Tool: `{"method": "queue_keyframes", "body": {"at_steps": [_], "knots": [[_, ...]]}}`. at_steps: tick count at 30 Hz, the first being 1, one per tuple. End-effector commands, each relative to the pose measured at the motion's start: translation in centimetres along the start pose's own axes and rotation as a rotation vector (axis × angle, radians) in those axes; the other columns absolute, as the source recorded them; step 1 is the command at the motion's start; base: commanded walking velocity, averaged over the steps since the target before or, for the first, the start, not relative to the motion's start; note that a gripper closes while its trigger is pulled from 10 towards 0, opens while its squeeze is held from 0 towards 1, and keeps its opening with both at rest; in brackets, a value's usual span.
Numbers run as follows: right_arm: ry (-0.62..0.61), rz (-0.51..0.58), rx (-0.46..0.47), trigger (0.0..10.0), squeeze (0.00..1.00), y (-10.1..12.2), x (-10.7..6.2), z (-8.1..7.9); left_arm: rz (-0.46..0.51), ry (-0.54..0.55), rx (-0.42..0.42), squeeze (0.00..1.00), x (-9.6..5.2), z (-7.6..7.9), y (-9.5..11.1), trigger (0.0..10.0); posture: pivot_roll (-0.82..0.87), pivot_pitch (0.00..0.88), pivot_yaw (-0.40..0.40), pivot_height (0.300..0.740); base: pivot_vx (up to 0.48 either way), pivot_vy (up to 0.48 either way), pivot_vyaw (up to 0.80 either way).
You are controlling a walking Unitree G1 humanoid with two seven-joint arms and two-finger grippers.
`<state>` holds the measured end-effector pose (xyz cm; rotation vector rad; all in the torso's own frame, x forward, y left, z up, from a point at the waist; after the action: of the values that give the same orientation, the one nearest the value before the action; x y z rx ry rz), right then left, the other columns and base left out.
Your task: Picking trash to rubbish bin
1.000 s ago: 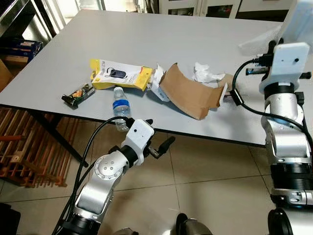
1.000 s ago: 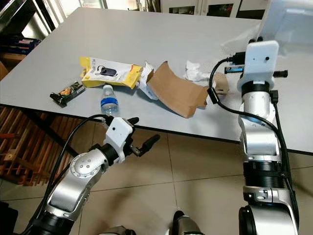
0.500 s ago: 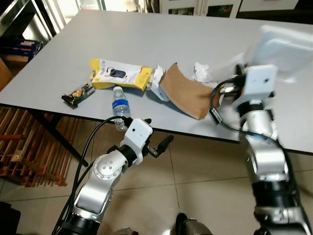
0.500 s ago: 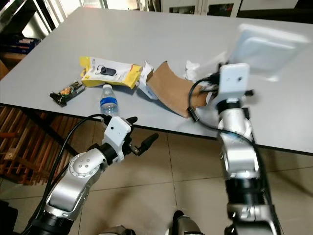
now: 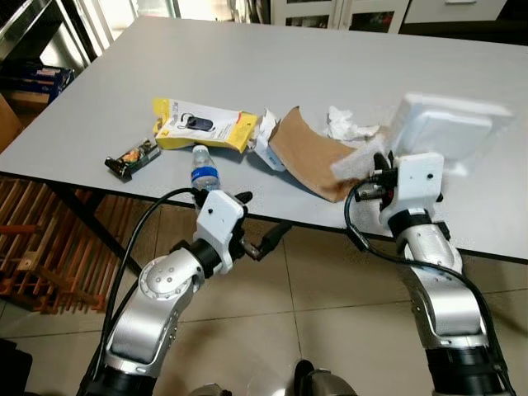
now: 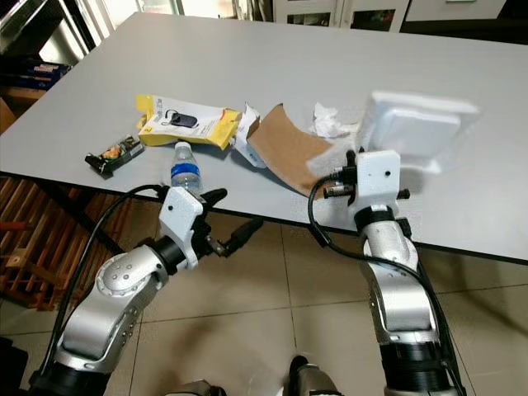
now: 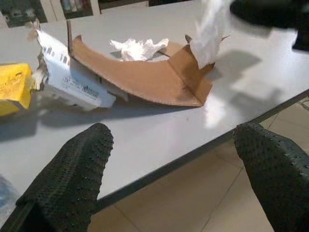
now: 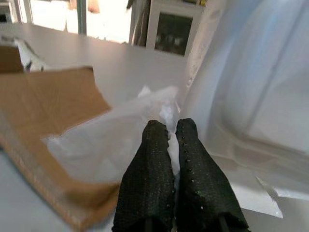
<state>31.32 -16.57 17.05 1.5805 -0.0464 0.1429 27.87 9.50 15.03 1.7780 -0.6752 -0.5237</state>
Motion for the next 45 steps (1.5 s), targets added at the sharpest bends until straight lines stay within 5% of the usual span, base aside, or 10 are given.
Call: {"method": "queue_keyframes", "body": {"at_steps": [1, 14, 35, 45], "knots": [[0.024, -0.001, -0.001, 0.0, 0.0, 0.3, -0.3, -0.1, -0.001, -0.017, -0.006, 0.0, -0.4, 0.3, 0.1, 10.0, 0.02, 0.138, -0.003, 0.74, 0.0, 0.0, 0.0], [0.148, -0.072, 0.025, 0.0, 0.0, -1.3, -4.1, -2.1, -0.095, 0.061, -0.162, 0.0, -4.1, -0.1, -2.0, 10.0, 0.04, 0.13, -0.028, 0.74, 0.0, 0.0, 0.0], [0.349, -0.177, -0.067, 0.0, 0.0, -4.7, -8.2, -4.7, -0.221, 0.237, -0.158, 0.0, -6.4, -0.2, -5.1, 10.0, 0.04, 0.137, -0.05, 0.74, 0.0, 0.0, 0.0], [0.283, -0.302, 0.004, 0.0, 0.0, -7.7, -9.4, -3.6, -0.222, 0.245, -0.144, 0.0, -6.4, 0.0, -5.2, 10.0, 0.04, 0.134, -0.044, 0.74, 0.0, 0.0, 0.0]]}}
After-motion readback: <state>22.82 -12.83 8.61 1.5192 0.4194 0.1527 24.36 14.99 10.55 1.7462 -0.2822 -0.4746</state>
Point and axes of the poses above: a point about 5 cm out from each wrist's last joint towards the gripper, its own x axis pointing out of the wrist towards the gripper, its own y axis along the axis of the wrist's last joint, z = x × y, the point moved 1 cm from there along x, pointing out of the wrist towards the gripper, and after that the axes turned 10 degrees about x, right-handed, at the moved point
